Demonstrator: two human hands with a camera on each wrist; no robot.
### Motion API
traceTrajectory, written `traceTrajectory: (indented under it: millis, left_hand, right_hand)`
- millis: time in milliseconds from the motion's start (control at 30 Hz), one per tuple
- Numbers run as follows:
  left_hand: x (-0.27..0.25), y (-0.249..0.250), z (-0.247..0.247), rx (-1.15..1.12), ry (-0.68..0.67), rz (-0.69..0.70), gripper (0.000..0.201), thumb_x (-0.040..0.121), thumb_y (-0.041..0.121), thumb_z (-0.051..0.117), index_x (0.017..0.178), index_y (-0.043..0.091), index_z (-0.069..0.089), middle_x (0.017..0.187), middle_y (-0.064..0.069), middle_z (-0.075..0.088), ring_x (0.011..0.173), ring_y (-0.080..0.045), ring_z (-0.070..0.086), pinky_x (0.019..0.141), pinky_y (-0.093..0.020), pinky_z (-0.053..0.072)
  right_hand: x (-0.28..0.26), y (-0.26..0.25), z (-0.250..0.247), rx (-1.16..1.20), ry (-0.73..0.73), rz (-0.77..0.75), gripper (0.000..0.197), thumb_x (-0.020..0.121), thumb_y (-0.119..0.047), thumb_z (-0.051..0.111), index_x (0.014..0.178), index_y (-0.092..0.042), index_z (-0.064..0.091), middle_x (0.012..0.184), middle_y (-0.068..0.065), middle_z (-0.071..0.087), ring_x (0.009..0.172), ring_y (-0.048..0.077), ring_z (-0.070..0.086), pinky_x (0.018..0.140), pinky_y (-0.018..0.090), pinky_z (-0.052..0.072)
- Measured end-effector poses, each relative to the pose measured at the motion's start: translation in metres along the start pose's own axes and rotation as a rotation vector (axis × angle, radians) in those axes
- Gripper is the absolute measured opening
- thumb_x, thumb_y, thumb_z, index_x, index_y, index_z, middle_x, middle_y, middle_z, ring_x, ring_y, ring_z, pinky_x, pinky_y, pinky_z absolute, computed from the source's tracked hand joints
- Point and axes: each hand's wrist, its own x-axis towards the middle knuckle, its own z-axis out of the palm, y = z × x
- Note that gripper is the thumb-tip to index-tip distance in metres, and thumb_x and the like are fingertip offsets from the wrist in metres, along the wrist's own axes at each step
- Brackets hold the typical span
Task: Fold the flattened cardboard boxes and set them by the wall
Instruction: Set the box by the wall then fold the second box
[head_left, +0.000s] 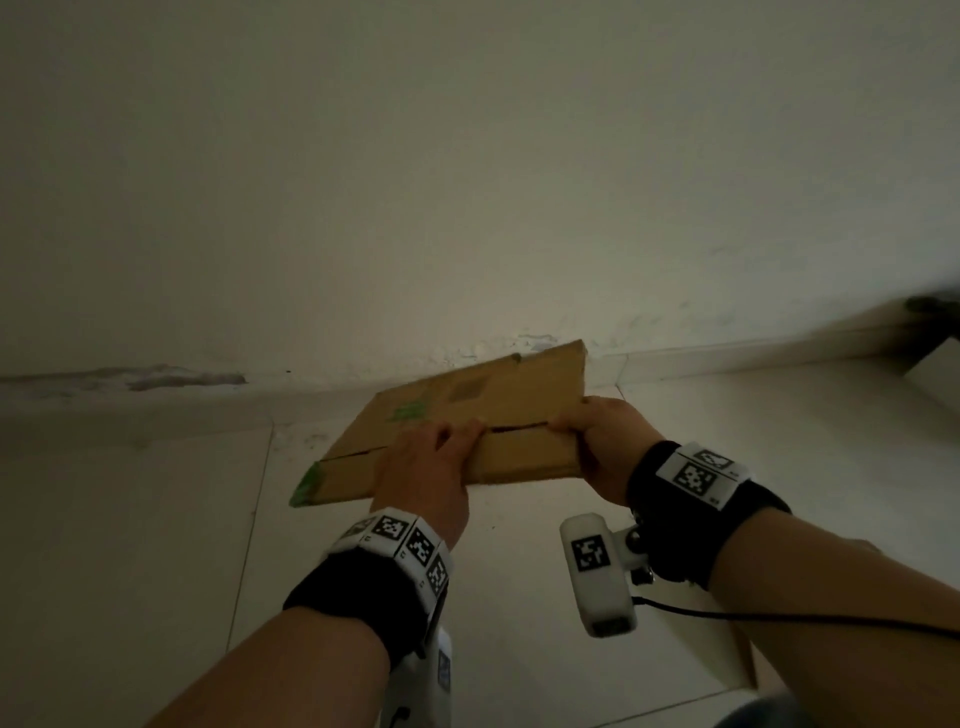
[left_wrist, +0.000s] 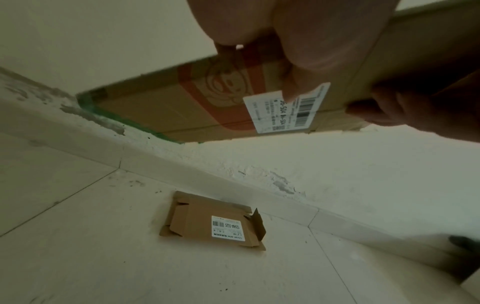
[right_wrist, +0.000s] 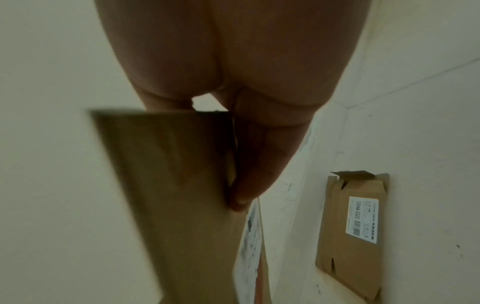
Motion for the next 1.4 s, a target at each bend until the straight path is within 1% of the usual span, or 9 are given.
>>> traceTrajectory:
  millis: [100,233,333,667,833,967,1167,1333,1400]
  left_hand:
    - [0.003,-0.005,0.008,-0.089,-0.141,-0.186,0.083,0.075,0.029,0.054,0.146,0.041,0.013,0.151,-0.004,0.023,0.138,-0.031,0.026,0.114,-0.046,0.023]
    - [0.011,-0.018,0.007,-0.203,-0.075,-0.362,0.084,0.074,0.042,0.055,0.147,0.029,0.017,0.152,-0.008,0.028,0.139,-0.034,0.025,0.113,-0.048,0.026]
    - [0.019,-0.030,0.011,-0.319,-0.071,-0.495,0.080,0.082,0.051,0.050,0.148,0.018,0.019,0.155,-0.013,0.024,0.142,-0.035,0.022,0.115,-0.044,0.023]
    - [0.070,-0.097,0.036,-0.762,0.025,-0.972,0.087,0.084,0.043,0.055,0.151,0.010,0.011,0.152,-0.023,0.030,0.132,-0.042,0.039,0.107,-0.044,0.035]
    - [0.086,-0.123,0.060,-0.913,-0.140,-1.033,0.047,0.087,0.024,0.057,0.129,0.003,0.054,0.139,-0.020,0.050,0.122,-0.037,0.051,0.100,-0.038,0.045]
    - [0.094,-0.140,0.079,-0.988,-0.170,-1.111,0.044,0.085,0.016,0.061,0.126,0.001,0.053,0.132,-0.023,0.052,0.106,-0.034,0.052,0.086,-0.040,0.047]
    - [0.102,-0.157,0.124,-1.236,-0.167,-1.211,0.019,0.093,0.001,0.043,0.111,0.007,0.046,0.084,-0.015,0.051,0.089,-0.036,0.051,0.081,-0.046,0.044]
    - [0.115,-0.162,0.151,-1.295,-0.014,-1.231,0.042,0.092,0.002,0.047,0.133,0.006,0.044,0.127,-0.022,0.051,0.114,-0.042,0.049,0.083,-0.049,0.046]
    - [0.122,-0.161,0.159,-1.350,0.025,-1.247,0.047,0.092,0.002,0.048,0.138,0.009,0.041,0.138,-0.022,0.046,0.124,-0.043,0.046,0.090,-0.051,0.045]
  right_hand:
    - [0.007,0.003,-0.005,-0.094,0.065,-0.061,0.043,0.089,-0.001,0.052,0.130,-0.005,0.041,0.115,0.018,0.057,0.090,0.031,0.061,0.072,0.041,0.055]
    - [0.018,0.008,-0.015,-0.174,0.112,-0.086,0.049,0.088,-0.002,0.054,0.134,-0.011,0.039,0.118,0.016,0.057,0.100,0.035,0.061,0.085,0.049,0.054]
    - [0.025,0.011,-0.020,-0.144,0.096,-0.076,0.047,0.088,-0.001,0.051,0.132,-0.015,0.041,0.116,0.014,0.058,0.098,0.033,0.060,0.078,0.045,0.055]
    - [0.069,0.025,-0.036,-0.150,0.066,-0.020,0.045,0.089,-0.006,0.052,0.130,-0.024,0.044,0.117,0.011,0.059,0.103,0.037,0.059,0.084,0.051,0.053]
    - [0.108,0.037,-0.045,-0.232,0.155,0.012,0.033,0.086,-0.015,0.058,0.115,-0.026,0.046,0.110,0.009,0.059,0.102,0.035,0.059,0.090,0.056,0.050]
    - [0.148,0.063,-0.050,-0.321,0.284,0.069,0.022,0.085,-0.023,0.061,0.105,-0.022,0.052,0.113,0.015,0.062,0.101,0.036,0.060,0.089,0.056,0.051]
    - [0.183,0.108,-0.046,-0.189,0.187,0.299,0.033,0.090,-0.009,0.050,0.119,-0.025,0.049,0.116,0.014,0.050,0.099,0.034,0.052,0.073,0.044,0.054]
    - [0.213,0.132,-0.051,-0.028,0.180,0.305,0.044,0.087,0.014,0.042,0.130,0.006,0.045,0.108,0.025,0.057,0.089,0.034,0.057,0.085,0.041,0.048]
    - [0.227,0.138,-0.051,0.000,0.229,0.297,0.038,0.089,0.011,0.043,0.125,0.003,0.049,0.101,0.021,0.059,0.087,0.033,0.059,0.078,0.040,0.051]
